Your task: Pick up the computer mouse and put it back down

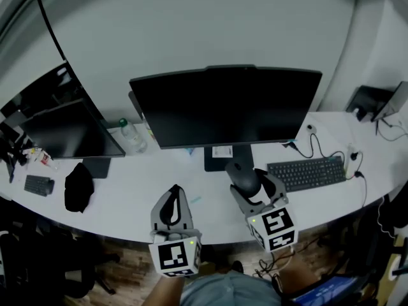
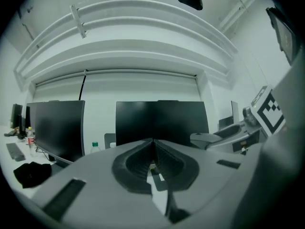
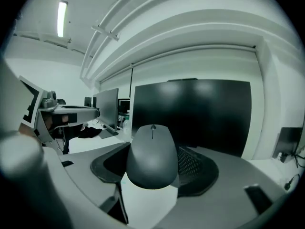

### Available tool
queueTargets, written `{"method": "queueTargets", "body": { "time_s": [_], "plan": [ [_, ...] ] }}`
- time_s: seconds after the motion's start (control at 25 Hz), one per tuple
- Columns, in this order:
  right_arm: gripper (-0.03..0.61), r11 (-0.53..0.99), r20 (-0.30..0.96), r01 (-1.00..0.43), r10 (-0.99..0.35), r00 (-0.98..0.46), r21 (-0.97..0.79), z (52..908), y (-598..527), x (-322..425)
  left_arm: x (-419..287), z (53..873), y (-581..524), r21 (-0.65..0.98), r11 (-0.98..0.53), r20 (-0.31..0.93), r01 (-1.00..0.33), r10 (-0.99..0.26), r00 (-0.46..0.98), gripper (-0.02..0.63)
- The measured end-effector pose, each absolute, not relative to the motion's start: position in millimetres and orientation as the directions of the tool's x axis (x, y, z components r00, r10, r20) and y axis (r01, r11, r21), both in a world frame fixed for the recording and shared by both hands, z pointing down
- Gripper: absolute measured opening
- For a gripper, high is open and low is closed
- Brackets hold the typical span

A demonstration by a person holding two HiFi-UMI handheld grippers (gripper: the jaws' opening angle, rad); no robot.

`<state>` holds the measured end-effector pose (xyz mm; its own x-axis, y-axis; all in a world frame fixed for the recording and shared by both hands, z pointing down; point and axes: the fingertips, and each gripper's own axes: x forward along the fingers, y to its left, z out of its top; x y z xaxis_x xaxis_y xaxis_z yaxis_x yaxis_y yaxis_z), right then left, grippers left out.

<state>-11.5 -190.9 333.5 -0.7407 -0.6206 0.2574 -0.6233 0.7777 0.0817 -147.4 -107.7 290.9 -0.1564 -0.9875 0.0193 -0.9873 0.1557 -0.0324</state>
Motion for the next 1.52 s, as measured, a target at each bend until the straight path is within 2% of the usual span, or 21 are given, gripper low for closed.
{"method": "queueTargets", "body": {
  "time_s": [0.24, 0.84, 1.52],
  "plan": [
    [0.302, 0.781, 0.216, -0.616, -0.623, -0.752, 0.104, 314.4, -184.3, -14.6, -148.9, 281.0, -98.8, -0.046, 0.169, -0.018, -0.985, -0.986, -0.168, 0.005],
    [0.302, 0.813, 0.228, -0.571, -0.581, -0.781, 0.116, 317.7, -172.6, -41.0, -168.3, 282.2, -83.0, -0.046, 0.209, -0.022, -0.977, -0.978, -0.208, 0.005],
    [0.302, 0.843, 0.272, -0.533, -0.53, -0.803, 0.072, 340.7, -178.8, -79.9, -197.2, 300.3, -86.8, -0.022, 0.247, 0.033, -0.969, -0.968, -0.248, 0.005]
  ]
}}
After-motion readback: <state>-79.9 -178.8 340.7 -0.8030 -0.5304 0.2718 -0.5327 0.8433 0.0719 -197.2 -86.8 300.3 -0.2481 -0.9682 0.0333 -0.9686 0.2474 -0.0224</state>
